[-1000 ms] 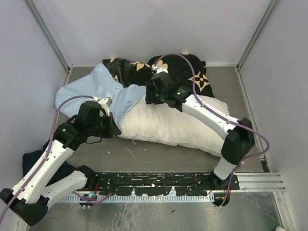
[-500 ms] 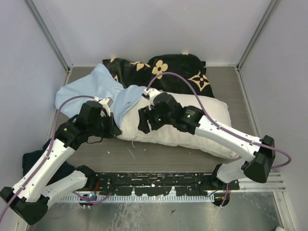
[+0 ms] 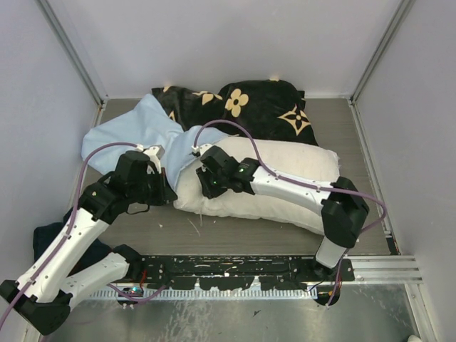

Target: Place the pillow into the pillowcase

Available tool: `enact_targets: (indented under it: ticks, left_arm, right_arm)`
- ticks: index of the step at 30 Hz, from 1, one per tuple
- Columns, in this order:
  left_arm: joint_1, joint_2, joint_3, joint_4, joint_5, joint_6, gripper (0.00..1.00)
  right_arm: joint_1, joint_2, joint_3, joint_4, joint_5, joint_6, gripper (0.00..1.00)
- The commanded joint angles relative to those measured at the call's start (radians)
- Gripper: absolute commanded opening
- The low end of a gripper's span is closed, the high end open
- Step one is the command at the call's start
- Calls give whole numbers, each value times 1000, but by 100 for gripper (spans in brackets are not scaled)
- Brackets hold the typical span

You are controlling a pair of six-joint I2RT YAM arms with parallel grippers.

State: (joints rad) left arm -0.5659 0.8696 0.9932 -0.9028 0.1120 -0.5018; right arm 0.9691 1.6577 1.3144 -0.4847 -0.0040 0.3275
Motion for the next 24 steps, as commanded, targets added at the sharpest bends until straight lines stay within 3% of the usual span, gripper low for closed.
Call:
enact_targets:
  ticks: [1,10,24]
  left_arm:
    - [-6,-20,53,-2,23,-1,0]
    - [-6,-21,88,-31,28,15,0]
    - [-6,52,177,-35,81,1,0]
  right_arm:
    - [-4,78,78,108,81,-3,3]
    - [-62,-24,206,133,191,9,1]
    - [-106,5,358,223,284,28,1]
